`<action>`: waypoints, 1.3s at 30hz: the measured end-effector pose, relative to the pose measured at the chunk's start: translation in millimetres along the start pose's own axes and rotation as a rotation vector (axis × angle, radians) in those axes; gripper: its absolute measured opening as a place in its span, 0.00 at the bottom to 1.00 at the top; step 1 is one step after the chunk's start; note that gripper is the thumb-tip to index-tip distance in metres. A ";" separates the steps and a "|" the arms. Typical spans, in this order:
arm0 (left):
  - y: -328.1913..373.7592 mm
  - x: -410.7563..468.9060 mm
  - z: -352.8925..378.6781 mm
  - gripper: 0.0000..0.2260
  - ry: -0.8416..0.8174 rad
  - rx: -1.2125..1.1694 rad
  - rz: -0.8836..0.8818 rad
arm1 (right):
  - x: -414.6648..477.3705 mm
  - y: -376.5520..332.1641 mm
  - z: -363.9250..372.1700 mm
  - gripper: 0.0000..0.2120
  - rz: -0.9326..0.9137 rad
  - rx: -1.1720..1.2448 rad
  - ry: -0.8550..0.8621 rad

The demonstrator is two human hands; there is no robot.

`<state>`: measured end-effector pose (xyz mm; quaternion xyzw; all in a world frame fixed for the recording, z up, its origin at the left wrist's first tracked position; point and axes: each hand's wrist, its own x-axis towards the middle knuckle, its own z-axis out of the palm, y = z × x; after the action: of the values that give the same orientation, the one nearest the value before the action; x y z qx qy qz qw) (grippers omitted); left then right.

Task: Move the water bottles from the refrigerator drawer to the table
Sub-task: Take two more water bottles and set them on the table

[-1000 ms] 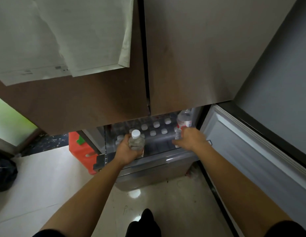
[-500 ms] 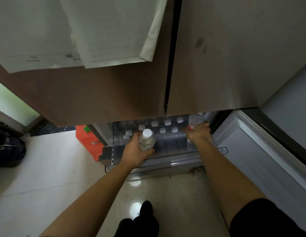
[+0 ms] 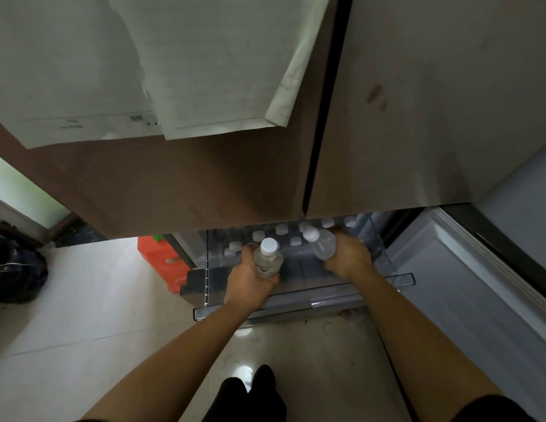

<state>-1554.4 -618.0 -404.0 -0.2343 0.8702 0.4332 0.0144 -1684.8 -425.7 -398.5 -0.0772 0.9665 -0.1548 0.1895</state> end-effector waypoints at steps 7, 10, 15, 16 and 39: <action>10.0 -16.7 -9.7 0.26 0.192 -0.118 0.009 | -41.0 -7.0 -7.4 0.31 -0.273 0.156 0.150; 19.9 -40.5 -13.7 0.28 0.347 -0.209 0.026 | -64.1 -8.7 -14.0 0.33 -0.389 0.239 0.209; 35.1 -108.4 -20.1 0.28 0.571 -0.295 0.036 | -106.0 -9.8 -18.0 0.35 -0.560 0.458 0.252; 38.4 -124.4 -21.7 0.28 0.612 -0.303 0.040 | -115.2 -11.3 -17.6 0.36 -0.598 0.491 0.262; -113.7 -633.4 -166.3 0.31 1.541 -0.127 -0.311 | -521.8 -238.5 137.5 0.36 -1.266 0.684 -0.225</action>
<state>-913.5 -552.7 -240.7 -0.5881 0.5657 0.1908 -0.5457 -1131.5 -578.6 -262.5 -0.5735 0.6089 -0.5192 0.1755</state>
